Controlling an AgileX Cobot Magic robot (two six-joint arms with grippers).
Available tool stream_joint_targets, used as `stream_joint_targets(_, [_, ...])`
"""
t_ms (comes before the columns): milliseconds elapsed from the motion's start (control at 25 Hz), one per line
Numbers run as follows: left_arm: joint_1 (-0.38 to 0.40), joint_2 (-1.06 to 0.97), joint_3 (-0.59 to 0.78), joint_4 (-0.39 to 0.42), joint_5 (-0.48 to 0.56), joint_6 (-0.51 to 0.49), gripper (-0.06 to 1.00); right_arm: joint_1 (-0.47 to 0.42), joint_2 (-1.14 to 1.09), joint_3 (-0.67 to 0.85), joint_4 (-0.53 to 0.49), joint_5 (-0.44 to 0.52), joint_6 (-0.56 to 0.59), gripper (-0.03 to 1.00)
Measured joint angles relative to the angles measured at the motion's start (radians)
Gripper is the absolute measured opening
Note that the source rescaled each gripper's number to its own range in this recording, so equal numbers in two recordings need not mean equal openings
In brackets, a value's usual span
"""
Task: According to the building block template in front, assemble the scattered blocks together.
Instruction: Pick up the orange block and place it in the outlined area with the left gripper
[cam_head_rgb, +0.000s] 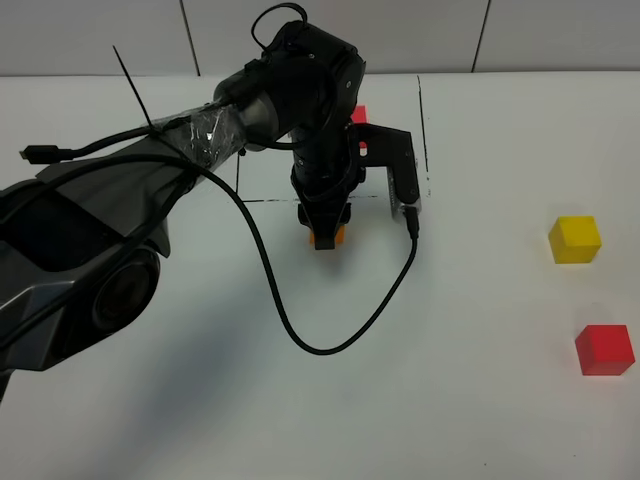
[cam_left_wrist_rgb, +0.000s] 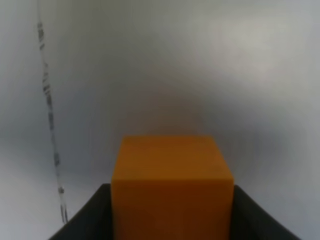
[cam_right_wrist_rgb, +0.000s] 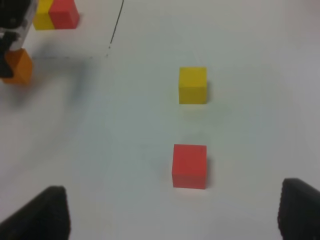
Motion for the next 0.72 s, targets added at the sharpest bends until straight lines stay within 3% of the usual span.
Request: stream_joint_targets(720, [0.001, 0.040, -0.010, -0.009, -0.011, 0.038, 0.00, 0.000, 0.000, 0.000, 0.000, 0.000, 0.000, 0.70])
